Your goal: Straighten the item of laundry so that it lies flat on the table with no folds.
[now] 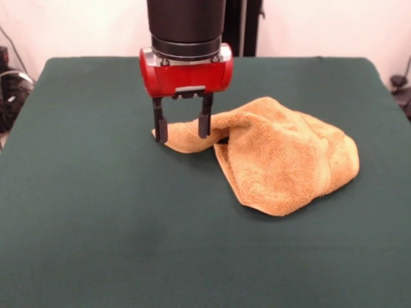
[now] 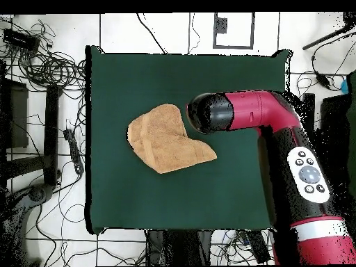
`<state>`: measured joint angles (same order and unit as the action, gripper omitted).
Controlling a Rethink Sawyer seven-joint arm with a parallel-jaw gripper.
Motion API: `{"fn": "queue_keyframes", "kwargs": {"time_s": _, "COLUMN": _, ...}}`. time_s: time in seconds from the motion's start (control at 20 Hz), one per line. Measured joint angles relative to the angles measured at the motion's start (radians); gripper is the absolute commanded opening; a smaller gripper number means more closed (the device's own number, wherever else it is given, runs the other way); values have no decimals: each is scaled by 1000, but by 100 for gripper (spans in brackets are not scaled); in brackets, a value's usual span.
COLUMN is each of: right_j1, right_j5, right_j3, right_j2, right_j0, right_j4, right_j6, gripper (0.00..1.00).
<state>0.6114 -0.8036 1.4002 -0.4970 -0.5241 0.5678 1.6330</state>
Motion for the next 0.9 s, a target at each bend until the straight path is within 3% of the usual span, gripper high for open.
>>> {"fn": "queue_keyframes", "kwargs": {"time_s": 0.9, "right_j1": -3, "right_j5": 14, "right_j3": 0, "right_j2": 0, "right_j0": 29, "right_j4": 60, "right_j6": 0, "gripper": 100}}
